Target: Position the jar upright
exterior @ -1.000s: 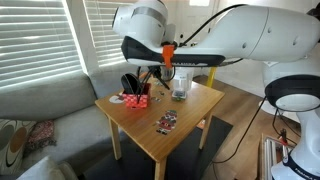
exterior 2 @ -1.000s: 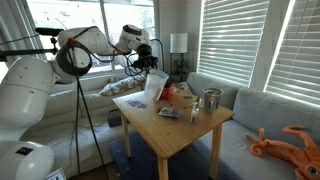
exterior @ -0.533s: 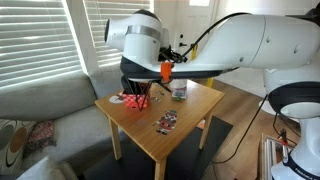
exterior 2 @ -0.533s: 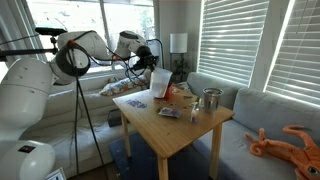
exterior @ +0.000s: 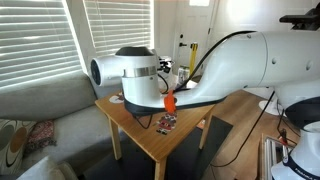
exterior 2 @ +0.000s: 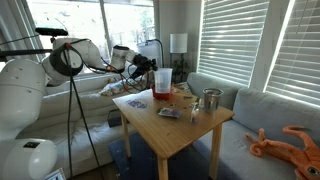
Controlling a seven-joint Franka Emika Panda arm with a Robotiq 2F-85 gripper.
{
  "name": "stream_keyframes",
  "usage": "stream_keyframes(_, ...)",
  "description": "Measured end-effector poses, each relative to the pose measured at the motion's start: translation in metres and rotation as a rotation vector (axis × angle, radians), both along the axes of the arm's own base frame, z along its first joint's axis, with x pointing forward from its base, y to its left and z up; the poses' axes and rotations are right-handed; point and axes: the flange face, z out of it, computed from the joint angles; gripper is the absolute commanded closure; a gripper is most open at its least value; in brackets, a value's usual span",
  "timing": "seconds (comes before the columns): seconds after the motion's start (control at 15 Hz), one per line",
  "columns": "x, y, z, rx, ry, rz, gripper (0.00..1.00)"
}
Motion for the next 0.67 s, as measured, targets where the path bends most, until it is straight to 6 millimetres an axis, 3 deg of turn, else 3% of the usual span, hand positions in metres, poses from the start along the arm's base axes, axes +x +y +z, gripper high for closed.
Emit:
stream_keyframes(0.07, -0.002, 0.002, -0.004, -0.010, -0.001, 0.007, 0.99)
stream_keyframes(0.4, -0.002, 0.003, -0.011, -0.024, 0.000, 0.007, 0.99)
stream_keyframes(0.67, 0.000, 0.011, -0.042, -0.045, -0.068, 0.021, 0.99)
